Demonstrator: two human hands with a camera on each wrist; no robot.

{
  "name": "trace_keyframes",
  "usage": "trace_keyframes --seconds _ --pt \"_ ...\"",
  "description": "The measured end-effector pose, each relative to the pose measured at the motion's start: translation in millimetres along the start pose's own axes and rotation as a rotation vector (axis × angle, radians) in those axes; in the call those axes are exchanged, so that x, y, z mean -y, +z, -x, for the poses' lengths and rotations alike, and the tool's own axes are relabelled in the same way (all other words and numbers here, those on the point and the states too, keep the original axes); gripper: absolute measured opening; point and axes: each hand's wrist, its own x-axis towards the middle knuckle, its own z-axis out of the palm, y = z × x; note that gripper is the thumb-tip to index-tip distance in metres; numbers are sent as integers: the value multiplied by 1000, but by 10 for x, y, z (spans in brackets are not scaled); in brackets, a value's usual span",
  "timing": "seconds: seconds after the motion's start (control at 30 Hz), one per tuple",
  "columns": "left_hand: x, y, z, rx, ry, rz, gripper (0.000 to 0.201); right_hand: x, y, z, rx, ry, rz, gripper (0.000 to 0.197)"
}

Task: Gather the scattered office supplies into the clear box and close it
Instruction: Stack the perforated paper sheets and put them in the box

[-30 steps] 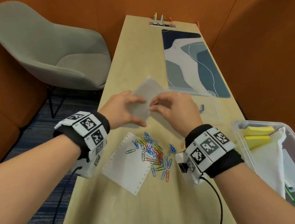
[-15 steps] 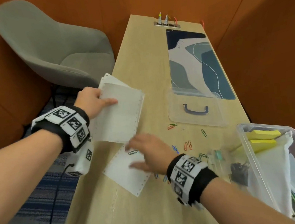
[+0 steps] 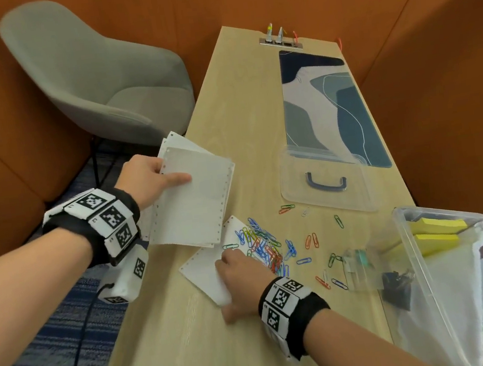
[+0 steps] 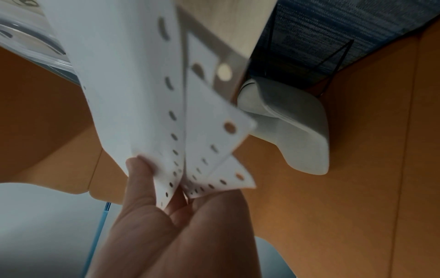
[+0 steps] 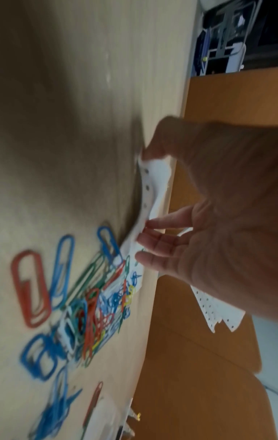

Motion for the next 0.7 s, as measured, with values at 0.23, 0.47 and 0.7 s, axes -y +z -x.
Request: trace_keyframes --seconds 0.23,0.47,0.7 --pt "7 -143 11 17 -8 63 26 -94 -191 -26 -219 78 -22 27" --pt "-128 -130 -30 -18 50 3 27 -588 -663 302 -749 106 -459 17" --pt "-487 190 48 220 81 207 23 -903 -890 363 -938 315 -1212 12"
